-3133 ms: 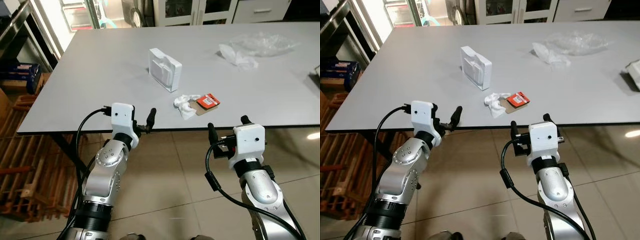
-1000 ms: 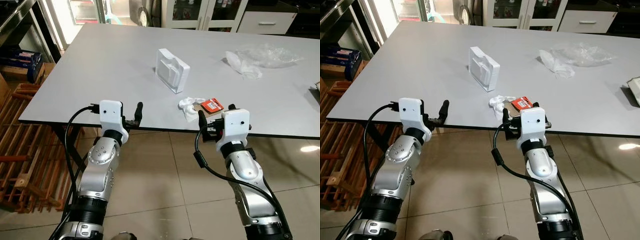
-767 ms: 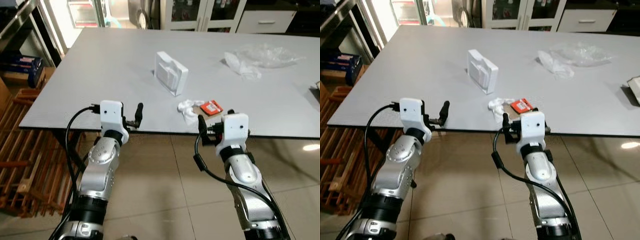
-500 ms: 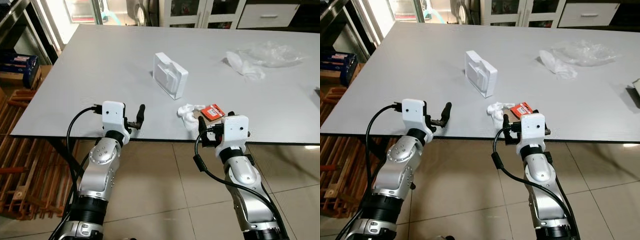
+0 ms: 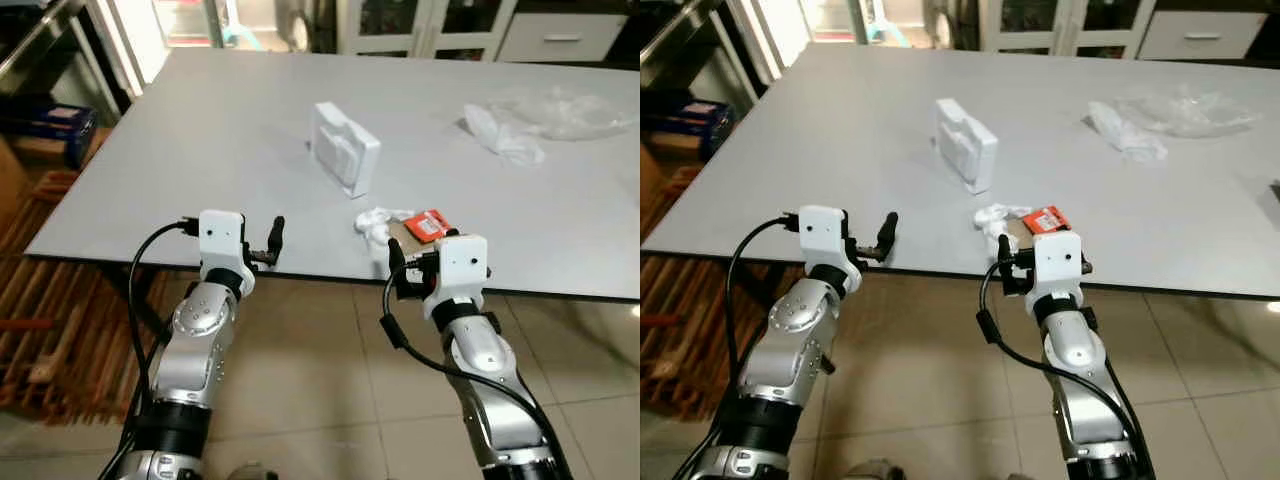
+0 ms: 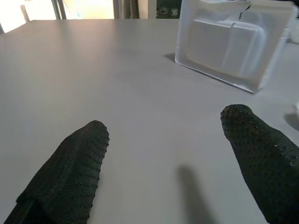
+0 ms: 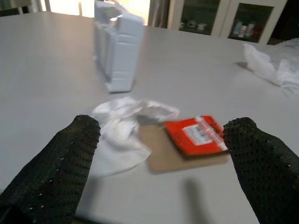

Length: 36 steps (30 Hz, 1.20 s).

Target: Picking trash to rubbish bin

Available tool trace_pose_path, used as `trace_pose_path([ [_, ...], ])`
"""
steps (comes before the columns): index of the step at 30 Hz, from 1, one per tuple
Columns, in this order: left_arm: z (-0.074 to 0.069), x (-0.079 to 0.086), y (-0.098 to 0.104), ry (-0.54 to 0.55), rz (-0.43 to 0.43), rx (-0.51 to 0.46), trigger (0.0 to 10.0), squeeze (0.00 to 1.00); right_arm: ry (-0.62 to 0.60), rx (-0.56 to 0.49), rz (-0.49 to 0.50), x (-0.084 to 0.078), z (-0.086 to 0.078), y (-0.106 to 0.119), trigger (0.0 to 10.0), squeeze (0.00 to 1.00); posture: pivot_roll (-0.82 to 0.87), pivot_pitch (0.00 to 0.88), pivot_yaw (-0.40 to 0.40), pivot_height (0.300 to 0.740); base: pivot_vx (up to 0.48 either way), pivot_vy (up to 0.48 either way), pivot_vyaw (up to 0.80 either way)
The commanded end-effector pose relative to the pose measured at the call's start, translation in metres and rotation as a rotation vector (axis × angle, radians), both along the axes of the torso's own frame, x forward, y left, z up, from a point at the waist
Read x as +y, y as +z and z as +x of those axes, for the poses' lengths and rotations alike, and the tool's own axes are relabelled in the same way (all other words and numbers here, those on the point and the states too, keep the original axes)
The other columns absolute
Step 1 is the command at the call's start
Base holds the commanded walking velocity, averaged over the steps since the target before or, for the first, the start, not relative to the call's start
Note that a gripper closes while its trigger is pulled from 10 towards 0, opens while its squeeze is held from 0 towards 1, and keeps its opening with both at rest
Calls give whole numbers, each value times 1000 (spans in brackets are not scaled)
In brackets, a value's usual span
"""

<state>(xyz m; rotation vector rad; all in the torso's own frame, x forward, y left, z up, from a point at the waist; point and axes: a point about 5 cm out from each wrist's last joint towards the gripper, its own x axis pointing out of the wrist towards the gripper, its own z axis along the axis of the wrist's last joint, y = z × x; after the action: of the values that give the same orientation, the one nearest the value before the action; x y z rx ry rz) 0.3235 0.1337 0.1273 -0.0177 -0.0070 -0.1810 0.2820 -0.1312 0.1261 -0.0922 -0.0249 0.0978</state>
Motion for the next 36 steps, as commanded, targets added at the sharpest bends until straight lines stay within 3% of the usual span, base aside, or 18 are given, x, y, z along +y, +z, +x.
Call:
trace_pose_path([
  [1,-1,-7,2,-22,6,-1,10000,0,-3,3,5,-2,-3,0,10000,0,-70,115,7,740,0,0,0],
  [12,-5,-5,0,-24,20,9,10000,0,5,10,15,2,0,0,10000,0,-47,120,11,740,0,0,0],
  [19,-10,2,2,-15,37,11,10000,0,15,44,52,2,7,-3,10000,0,-13,170,14,740,0,0,0],
  [29,-27,27,9,34,73,13,10000,0,23,95,77,0,35,-9,10000,0,95,273,27,740,0,0,0],
  [36,-44,42,19,56,141,-5,10000,0,129,121,97,12,56,-12,10000,0,212,311,-5,740,0,0,0],
])
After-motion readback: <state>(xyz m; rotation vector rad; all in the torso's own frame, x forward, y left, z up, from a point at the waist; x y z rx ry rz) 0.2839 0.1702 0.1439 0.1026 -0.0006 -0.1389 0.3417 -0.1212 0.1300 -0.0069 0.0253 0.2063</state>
